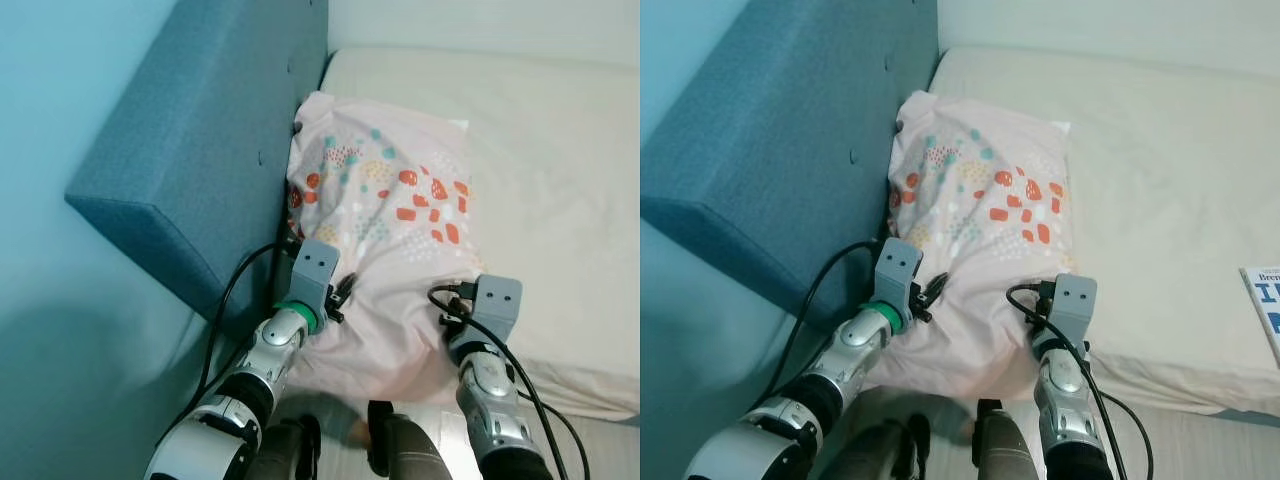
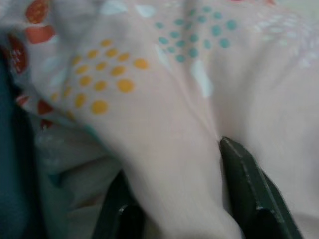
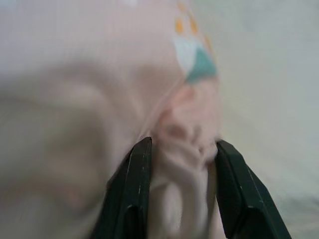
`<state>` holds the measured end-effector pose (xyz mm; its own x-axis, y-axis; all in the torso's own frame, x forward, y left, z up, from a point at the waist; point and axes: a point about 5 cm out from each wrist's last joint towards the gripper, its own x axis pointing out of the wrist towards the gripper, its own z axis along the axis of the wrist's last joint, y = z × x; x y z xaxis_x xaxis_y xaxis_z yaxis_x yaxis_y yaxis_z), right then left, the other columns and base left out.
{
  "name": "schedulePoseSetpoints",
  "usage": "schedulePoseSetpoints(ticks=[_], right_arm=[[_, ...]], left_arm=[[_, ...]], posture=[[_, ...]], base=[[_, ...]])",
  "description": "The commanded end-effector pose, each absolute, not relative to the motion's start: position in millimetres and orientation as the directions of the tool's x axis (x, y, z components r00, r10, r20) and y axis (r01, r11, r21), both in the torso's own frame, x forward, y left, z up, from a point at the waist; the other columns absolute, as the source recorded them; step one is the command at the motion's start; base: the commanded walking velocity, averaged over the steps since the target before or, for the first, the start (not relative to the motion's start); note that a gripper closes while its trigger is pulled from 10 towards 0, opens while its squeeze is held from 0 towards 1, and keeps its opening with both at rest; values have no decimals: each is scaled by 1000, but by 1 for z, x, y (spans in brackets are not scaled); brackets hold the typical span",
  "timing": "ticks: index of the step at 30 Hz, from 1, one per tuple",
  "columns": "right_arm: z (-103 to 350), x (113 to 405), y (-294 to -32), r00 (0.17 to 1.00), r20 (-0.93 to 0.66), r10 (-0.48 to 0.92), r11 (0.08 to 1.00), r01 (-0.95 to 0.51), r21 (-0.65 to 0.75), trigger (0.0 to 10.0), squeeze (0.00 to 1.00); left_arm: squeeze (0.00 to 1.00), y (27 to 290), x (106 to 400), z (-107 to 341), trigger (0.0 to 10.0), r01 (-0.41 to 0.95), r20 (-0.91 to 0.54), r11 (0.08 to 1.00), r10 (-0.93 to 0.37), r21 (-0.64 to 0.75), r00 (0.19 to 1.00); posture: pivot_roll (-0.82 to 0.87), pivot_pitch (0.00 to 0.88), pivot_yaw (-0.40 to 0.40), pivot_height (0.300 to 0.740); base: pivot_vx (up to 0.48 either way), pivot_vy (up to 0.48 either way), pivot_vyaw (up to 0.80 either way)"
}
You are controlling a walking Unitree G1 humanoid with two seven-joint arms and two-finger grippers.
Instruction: Clean up the room
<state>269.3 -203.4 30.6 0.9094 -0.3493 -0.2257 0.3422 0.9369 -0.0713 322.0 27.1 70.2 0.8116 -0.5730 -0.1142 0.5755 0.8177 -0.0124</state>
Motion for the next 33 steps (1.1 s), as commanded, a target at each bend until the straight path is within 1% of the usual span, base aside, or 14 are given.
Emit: schedulePoseSetpoints(ticks=[1,2,3,4,6,8,10,13,17,19,21,23,28,33], right_arm=[[8,238,-209,877,-292,-382,924,349,-158,10000,0],[8,238,-209,877,-292,-382,924,349,-158,10000,0],[4,231,-210,878,-297,-376,925,337,-173,10000,0],[4,231,-210,878,-297,-376,925,337,-173,10000,0],[0,207,-208,925,-213,-315,939,271,-213,10000,0],[-3,195,-203,943,-186,-278,942,229,-245,10000,0],[-3,190,-202,947,-168,-275,939,227,-258,10000,0],[17,185,-205,946,3,-324,908,312,-280,10000,0],[46,201,-211,916,146,-373,875,400,-274,10000,0],[64,231,-205,936,194,-295,904,339,-260,10000,0],[64,231,-205,936,194,-295,904,339,-260,10000,0],[65,248,-196,964,159,-211,926,249,-282,10000,0],[74,274,-172,986,153,-69,950,112,-293,10000,0],[66,277,-164,993,97,-65,953,91,-288,10000,0]], left_arm=[[537,28,311,65,10000,626,-87,780,-626,-31,775],[537,28,311,65,10000,626,-87,780,-626,-31,775],[0,37,313,68,10000,625,-68,780,-625,-23,778],[0,37,313,68,10000,625,-68,780,-625,-23,778],[0,72,314,75,10000,612,-2,791,-612,-24,791],[0,87,310,76,10000,610,17,792,-610,-3,792],[0,95,307,75,10000,607,25,794,-607,0,794],[0,121,293,73,10000,594,53,804,-592,-38,804],[0,141,283,80,10000,538,111,839,-529,-81,842],[0,157,293,78,10000,346,96,926,-335,-148,937],[0,157,293,78,10000,346,96,926,-335,-148,937],[0,162,299,66,10000,252,6,942,-256,-221,967],[0,141,302,52,10000,272,-108,956,-283,-109,953],[0,125,304,49,10000,285,-139,953,-297,-101,945]], posture=[[26,199,103,740],[26,199,103,740],[26,199,103,740],[26,199,103,740],[24,172,96,740],[22,166,95,740],[21,157,93,740],[14,148,97,740],[0,136,98,740],[-4,112,87,740],[-4,112,87,740],[-11,113,81,740],[-14,103,78,740],[-16,107,82,740]], base=[[0,0,0],[0,0,0],[0,0,0],[0,0,0],[0,0,0],[0,0,0],[0,0,0],[0,0,0],[0,0,0],[0,0,0],[0,0,0],[0,0,0],[0,0,0],[0,0,0]])
